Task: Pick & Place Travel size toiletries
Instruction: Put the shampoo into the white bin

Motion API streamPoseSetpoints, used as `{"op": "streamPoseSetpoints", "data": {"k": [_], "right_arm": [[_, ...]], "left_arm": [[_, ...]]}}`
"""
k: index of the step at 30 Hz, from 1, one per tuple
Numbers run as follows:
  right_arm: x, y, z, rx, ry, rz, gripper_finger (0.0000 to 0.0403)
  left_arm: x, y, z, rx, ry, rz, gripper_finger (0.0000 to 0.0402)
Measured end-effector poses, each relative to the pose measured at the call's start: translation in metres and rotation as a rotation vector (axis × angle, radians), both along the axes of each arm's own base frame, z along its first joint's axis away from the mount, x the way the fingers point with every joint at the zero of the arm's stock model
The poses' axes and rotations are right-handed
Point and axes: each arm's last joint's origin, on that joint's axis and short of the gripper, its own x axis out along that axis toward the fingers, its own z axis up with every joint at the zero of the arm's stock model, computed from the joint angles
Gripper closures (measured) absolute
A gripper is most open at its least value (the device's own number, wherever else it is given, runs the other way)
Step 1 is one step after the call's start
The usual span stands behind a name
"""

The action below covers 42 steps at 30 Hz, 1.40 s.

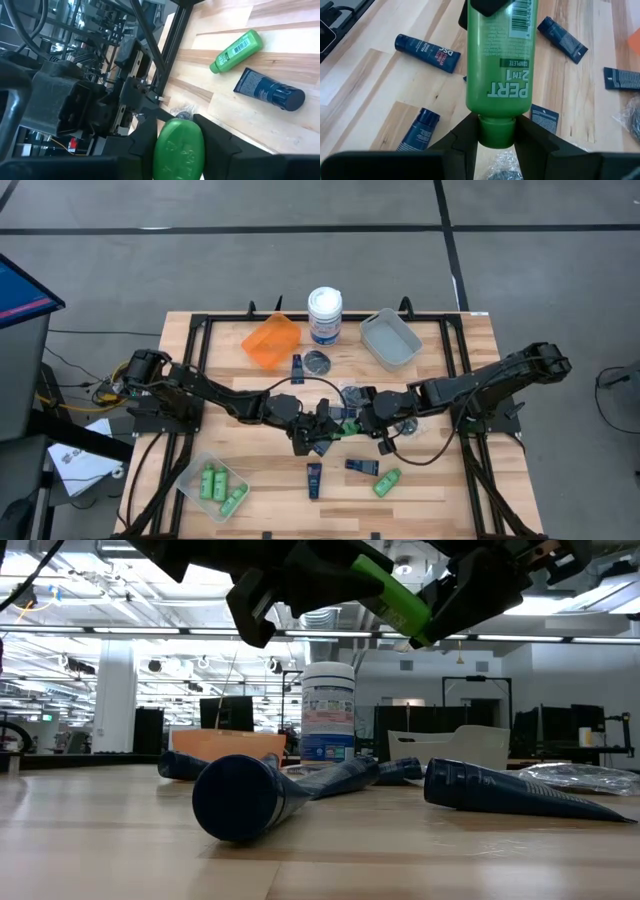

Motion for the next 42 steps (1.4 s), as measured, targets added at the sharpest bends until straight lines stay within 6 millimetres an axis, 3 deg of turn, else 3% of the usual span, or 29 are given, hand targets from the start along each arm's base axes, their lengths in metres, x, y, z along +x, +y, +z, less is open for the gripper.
{"op": "streamPoseSetpoints", "data": {"k": [11, 20, 30, 37, 42], "right_arm": [[0.0, 0.001, 0.0, 0.0, 0.001, 0.0, 0.0296], [-0.001, 0.0, 0.0, -0.004, 0.007, -0.001, 0.0224], [-0.026, -0.006, 0.009, 0.032, 0.125, -0.058, 0.0161], [-0.04, -0.009, 0.007, 0.044, 0.245, -0.118, 0.0169], [-0.042, -0.01, 0.004, 0.037, 0.281, -0.13, 0.0175]], "left_arm": [[0.0, 0.0, 0.0, -0.038, 0.003, 0.031, 0.0298], [-0.002, -0.007, 0.0, -0.034, -0.004, 0.12, 0.0299], [-0.007, -0.02, 0.0, -0.045, -0.022, 0.317, 0.03], [-0.023, -0.05, 0.006, -0.24, -0.091, 0.552, 0.03], [-0.053, -0.083, 0.031, -0.45, -0.173, 0.591, 0.03]]}}
